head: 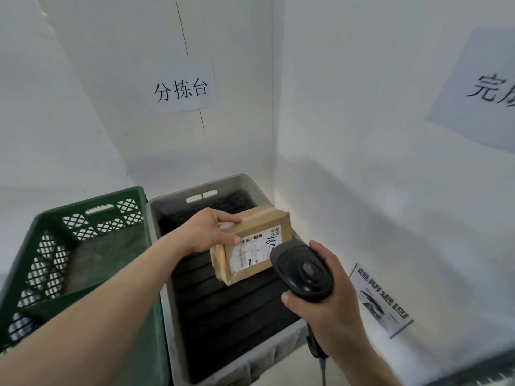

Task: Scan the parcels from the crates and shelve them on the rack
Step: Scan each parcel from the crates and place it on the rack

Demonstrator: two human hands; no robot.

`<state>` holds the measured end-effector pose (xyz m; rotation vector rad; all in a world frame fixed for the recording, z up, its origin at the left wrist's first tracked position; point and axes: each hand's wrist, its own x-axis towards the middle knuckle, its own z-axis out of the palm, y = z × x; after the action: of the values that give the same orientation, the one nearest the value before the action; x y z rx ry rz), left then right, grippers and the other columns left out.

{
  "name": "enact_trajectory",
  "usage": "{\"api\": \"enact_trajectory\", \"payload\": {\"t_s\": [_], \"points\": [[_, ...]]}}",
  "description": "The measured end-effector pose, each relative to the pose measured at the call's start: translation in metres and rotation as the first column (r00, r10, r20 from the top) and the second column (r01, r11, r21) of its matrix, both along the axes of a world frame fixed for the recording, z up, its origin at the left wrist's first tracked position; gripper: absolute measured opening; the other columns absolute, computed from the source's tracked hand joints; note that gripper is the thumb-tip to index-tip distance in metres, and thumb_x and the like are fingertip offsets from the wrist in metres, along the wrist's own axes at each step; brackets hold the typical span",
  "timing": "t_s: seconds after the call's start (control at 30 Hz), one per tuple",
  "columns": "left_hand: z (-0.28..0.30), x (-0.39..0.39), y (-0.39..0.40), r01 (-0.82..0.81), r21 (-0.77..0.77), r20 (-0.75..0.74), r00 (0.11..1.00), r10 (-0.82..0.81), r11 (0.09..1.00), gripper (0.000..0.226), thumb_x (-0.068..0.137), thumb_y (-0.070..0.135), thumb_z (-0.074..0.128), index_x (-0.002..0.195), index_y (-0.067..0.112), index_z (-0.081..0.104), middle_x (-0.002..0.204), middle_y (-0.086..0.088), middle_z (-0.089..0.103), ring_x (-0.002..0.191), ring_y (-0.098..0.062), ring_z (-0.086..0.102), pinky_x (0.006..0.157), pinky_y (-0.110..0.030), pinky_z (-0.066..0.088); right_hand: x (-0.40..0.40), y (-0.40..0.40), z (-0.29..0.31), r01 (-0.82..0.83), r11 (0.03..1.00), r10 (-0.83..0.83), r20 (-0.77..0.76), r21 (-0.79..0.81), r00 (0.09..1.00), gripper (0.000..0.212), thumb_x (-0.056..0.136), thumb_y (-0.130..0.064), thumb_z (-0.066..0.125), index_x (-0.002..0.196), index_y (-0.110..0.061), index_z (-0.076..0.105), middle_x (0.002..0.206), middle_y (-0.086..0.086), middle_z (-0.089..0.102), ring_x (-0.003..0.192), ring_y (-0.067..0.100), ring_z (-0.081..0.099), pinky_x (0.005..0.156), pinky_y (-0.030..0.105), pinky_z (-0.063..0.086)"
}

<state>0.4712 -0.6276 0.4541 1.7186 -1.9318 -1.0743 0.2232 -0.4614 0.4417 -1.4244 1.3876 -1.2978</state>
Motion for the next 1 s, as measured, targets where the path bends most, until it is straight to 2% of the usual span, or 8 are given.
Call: {"api": "enact_trajectory", "payload": {"t_s": [0.1, 0.2, 0.37, 0.57, 0.63, 0.77, 0.87, 1.0], "points": [[0.013, 0.002, 0.01, 0.037, -0.027, -0.053, 0.998, -0.039, 0.999, 0.04, 0.072, 0.037, 0.09, 0.102, 0.051, 0.068, 0.115, 0.008, 0.066, 0.12, -0.02, 0.059, 0.114, -0.045, 0.04, 0.007, 0.019, 0.011, 0.004, 1.0, -0.004, -0.014, -0.018, 1.0, 0.083, 0.062, 0.009, 0.09, 0.124, -0.034, 0.056, 0.109, -0.029, 0.068, 0.103, -0.002, 0.066, 0.081, 0.007, 0.049], [0.022, 0.005, 0.023, 0.069, -0.041, -0.084, 0.994, -0.072, 0.997, 0.043, 0.076, 0.036, 0.088, 0.114, 0.042, 0.07, 0.116, 0.009, 0.065, 0.119, -0.018, 0.059, 0.114, -0.042, 0.042, 0.019, 0.039, 0.019, 0.011, 1.0, -0.011, -0.005, -0.01, 1.0, 0.084, 0.063, 0.014, 0.087, 0.126, -0.032, 0.054, 0.11, -0.031, 0.067, 0.103, -0.005, 0.066, 0.084, 0.009, 0.052], [0.032, 0.016, 0.053, 0.141, -0.064, -0.132, 0.98, -0.148, 0.988, 0.05, 0.078, 0.032, 0.086, 0.125, 0.034, 0.069, 0.115, 0.01, 0.065, 0.113, -0.014, 0.06, 0.109, -0.037, 0.045, 0.045, 0.081, 0.016, 0.08, 0.997, -0.08, -0.011, 0.005, 0.997, 0.091, 0.062, 0.01, 0.089, 0.137, -0.028, 0.053, 0.116, -0.022, 0.07, 0.107, -0.001, 0.068, 0.088, 0.013, 0.053], [0.028, 0.033, 0.095, 0.224, -0.065, -0.185, 0.955, -0.233, 0.972, 0.054, 0.08, 0.032, 0.085, 0.13, 0.032, 0.067, 0.12, 0.008, 0.067, 0.112, -0.014, 0.063, 0.107, -0.045, 0.049, 0.079, 0.143, 0.014, 0.15, 0.988, -0.151, -0.043, -0.039, 0.988, 0.085, 0.063, 0.009, 0.089, 0.134, -0.025, 0.057, 0.117, -0.011, 0.072, 0.111, 0.009, 0.069, 0.095, 0.028, 0.057], [0.028, 0.033, 0.108, 0.256, -0.061, -0.181, 0.948, -0.263, 0.965, 0.055, 0.081, 0.032, 0.084, 0.132, 0.031, 0.065, 0.123, 0.008, 0.066, 0.113, -0.014, 0.062, 0.106, -0.045, 0.049, 0.085, 0.162, 0.016, 0.174, 0.983, -0.177, -0.047, -0.053, 0.983, 0.084, 0.062, 0.003, 0.09, 0.133, -0.027, 0.057, 0.117, -0.012, 0.072, 0.112, 0.008, 0.068, 0.095, 0.027, 0.057], [0.029, 0.029, 0.125, 0.299, -0.069, -0.172, 0.936, -0.306, 0.952, 0.054, 0.079, 0.034, 0.085, 0.13, 0.034, 0.066, 0.124, 0.008, 0.064, 0.118, -0.017, 0.06, 0.107, -0.049, 0.048, 0.092, 0.195, 0.025, 0.228, 0.972, -0.231, -0.05, -0.066, 0.972, 0.079, 0.06, 0.002, 0.089, 0.12, -0.038, 0.058, 0.109, -0.022, 0.072, 0.106, 0.001, 0.068, 0.084, 0.013, 0.053], [0.031, 0.023, 0.138, 0.329, -0.077, -0.18, 0.924, -0.337, 0.941, 0.054, 0.078, 0.035, 0.086, 0.129, 0.034, 0.067, 0.124, 0.007, 0.065, 0.118, -0.016, 0.059, 0.109, -0.047, 0.047, 0.092, 0.215, 0.028, 0.237, 0.969, -0.241, -0.064, -0.065, 0.968, 0.081, 0.064, 0.014, 0.086, 0.119, -0.039, 0.057, 0.108, -0.023, 0.072, 0.106, 0.002, 0.069, 0.082, 0.013, 0.054], [0.034, 0.012, 0.153, 0.367, -0.085, -0.193, 0.906, -0.377, 0.926, 0.041, 0.076, 0.038, 0.087, 0.112, 0.048, 0.069, 0.124, 0.008, 0.065, 0.12, -0.017, 0.059, 0.109, -0.047, 0.047, 0.088, 0.237, 0.026, 0.255, 0.965, -0.259, -0.068, -0.068, 0.963, 0.082, 0.065, 0.013, 0.085, 0.124, -0.036, 0.056, 0.111, -0.02, 0.072, 0.108, 0.005, 0.069, 0.083, 0.016, 0.056]]}}
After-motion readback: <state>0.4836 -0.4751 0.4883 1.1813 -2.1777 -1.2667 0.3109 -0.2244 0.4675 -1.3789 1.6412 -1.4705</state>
